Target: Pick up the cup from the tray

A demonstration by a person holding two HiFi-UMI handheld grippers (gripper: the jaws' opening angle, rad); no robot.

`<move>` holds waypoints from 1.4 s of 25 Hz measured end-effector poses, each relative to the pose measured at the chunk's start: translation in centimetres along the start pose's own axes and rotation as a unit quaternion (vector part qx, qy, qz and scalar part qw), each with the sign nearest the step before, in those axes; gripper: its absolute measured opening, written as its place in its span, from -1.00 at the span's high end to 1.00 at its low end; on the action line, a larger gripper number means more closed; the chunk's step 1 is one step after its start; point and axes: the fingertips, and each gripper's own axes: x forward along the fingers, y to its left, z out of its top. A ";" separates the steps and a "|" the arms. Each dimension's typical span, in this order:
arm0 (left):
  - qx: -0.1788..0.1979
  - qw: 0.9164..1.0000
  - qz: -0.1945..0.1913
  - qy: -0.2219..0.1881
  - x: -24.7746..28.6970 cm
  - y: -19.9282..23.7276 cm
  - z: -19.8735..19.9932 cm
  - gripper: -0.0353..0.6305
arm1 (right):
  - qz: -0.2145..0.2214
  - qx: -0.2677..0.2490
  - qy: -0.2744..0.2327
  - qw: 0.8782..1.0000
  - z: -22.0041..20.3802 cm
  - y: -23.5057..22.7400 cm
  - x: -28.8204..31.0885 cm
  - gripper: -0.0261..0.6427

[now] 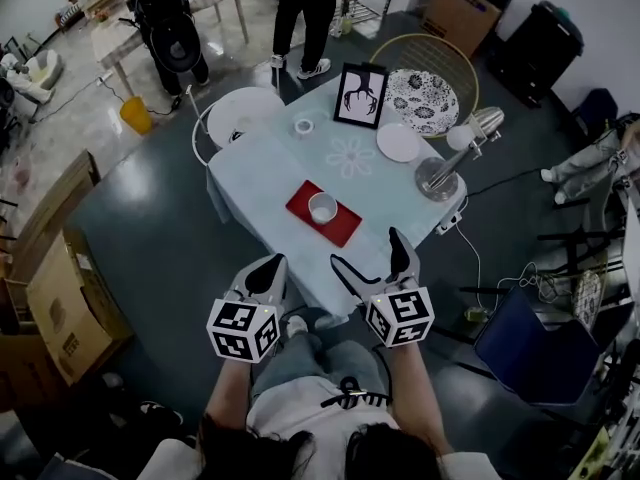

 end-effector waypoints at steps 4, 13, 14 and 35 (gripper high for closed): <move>0.000 1.000 -0.012 0.003 1.0 0.7 0.7 0.89 | 0.008 -0.006 0.013 1.000 -0.3 0.3 2.3 -0.72; -0.010 1.000 -0.007 0.006 4.3 2.6 1.8 0.89 | 0.028 -0.007 0.056 0.998 -2.5 -0.2 8.2 -0.77; -0.009 1.000 -0.004 0.006 4.6 2.8 1.9 0.89 | 0.032 -0.007 0.063 0.997 -3.0 -0.2 8.8 -0.77; -0.032 0.997 0.044 0.049 13.7 7.0 -1.5 0.89 | 0.071 0.001 0.175 0.982 -12.7 -1.9 19.2 -0.64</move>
